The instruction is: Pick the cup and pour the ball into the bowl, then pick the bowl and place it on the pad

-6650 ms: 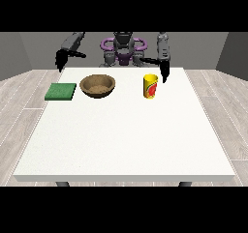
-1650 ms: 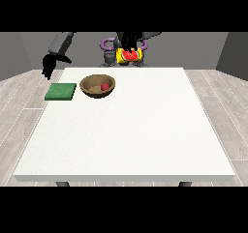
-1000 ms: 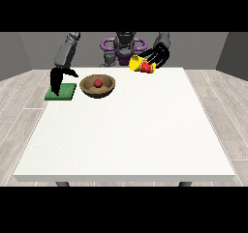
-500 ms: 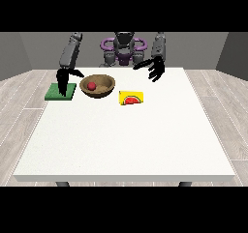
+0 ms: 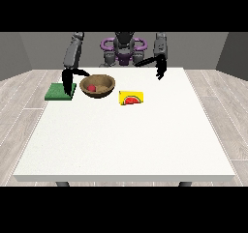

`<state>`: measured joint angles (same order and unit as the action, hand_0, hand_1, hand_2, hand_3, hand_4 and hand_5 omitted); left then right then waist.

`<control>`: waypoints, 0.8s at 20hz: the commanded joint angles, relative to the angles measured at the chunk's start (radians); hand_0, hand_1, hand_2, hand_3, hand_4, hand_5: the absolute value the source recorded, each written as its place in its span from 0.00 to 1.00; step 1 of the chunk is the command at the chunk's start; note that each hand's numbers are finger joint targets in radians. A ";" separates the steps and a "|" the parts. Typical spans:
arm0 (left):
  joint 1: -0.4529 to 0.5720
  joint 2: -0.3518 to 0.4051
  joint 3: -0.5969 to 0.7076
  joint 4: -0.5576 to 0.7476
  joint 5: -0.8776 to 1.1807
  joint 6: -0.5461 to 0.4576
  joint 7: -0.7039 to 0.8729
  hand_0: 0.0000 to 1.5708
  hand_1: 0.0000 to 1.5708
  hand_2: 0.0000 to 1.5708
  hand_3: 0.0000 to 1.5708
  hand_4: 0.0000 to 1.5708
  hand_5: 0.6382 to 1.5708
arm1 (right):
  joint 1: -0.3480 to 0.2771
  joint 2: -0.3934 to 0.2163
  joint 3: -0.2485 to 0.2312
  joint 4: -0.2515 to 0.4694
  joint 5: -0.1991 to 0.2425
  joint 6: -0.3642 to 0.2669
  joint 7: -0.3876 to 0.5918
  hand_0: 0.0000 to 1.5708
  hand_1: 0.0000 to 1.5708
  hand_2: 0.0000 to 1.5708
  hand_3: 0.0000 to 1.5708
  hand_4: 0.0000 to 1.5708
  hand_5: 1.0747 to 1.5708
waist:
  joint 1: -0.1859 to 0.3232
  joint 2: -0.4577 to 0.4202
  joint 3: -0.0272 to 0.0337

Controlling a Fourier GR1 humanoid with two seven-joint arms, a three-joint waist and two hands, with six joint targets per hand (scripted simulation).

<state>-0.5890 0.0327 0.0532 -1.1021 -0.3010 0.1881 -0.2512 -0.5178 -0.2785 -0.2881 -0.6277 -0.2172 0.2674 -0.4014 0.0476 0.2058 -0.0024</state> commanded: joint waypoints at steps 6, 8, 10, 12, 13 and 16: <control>-0.029 -0.026 -0.071 -0.128 -0.028 -0.015 0.055 0.00 0.00 0.00 0.00 0.00 0.98 | -0.009 -0.006 -0.057 0.127 -0.024 -0.003 -0.119 0.00 0.00 0.00 0.00 0.08 0.92 | 0.096 0.093 0.0037; -0.027 -0.031 -0.089 -0.136 -0.029 -0.013 0.068 0.00 0.00 0.00 0.00 0.00 0.99 | -0.014 0.018 -0.056 0.126 -0.027 -0.022 -0.110 0.00 0.00 0.00 0.00 0.10 0.91 | 0.116 0.089 0.0037; -0.066 -0.015 -0.065 -0.125 -0.026 -0.021 0.070 0.00 0.00 0.00 0.00 0.00 0.99 | -0.057 0.011 -0.072 0.111 -0.052 -0.017 -0.074 0.00 0.00 0.00 0.00 0.13 0.91 | 0.113 0.101 0.0033; -0.042 -0.008 -0.077 -0.148 -0.014 -0.056 0.070 0.00 0.00 0.00 0.00 0.00 0.99 | -0.028 0.038 -0.077 0.120 -0.055 -0.036 -0.085 0.00 0.00 0.00 0.00 0.15 0.92 | 0.150 0.076 0.0036; -0.039 -0.020 -0.085 -0.128 -0.016 -0.061 0.088 0.00 0.00 0.00 0.00 0.00 0.99 | -0.033 0.050 -0.065 0.105 -0.045 -0.048 -0.079 0.00 0.00 0.00 0.00 0.16 0.92 | 0.137 0.067 0.0032; -0.001 -0.023 -0.070 -0.102 0.001 -0.064 0.088 0.00 0.00 0.00 0.00 0.00 0.99 | -0.047 0.054 -0.057 0.094 -0.060 -0.040 0.011 0.00 0.00 0.00 0.00 0.23 0.95 | 0.110 -0.014 0.0023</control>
<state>-0.6115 0.0176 -0.0160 -1.2144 -0.3095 0.1342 -0.1734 -0.5284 -0.2748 -0.3542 -0.5558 -0.2594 0.2363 -0.4630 0.1528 0.2278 -0.0232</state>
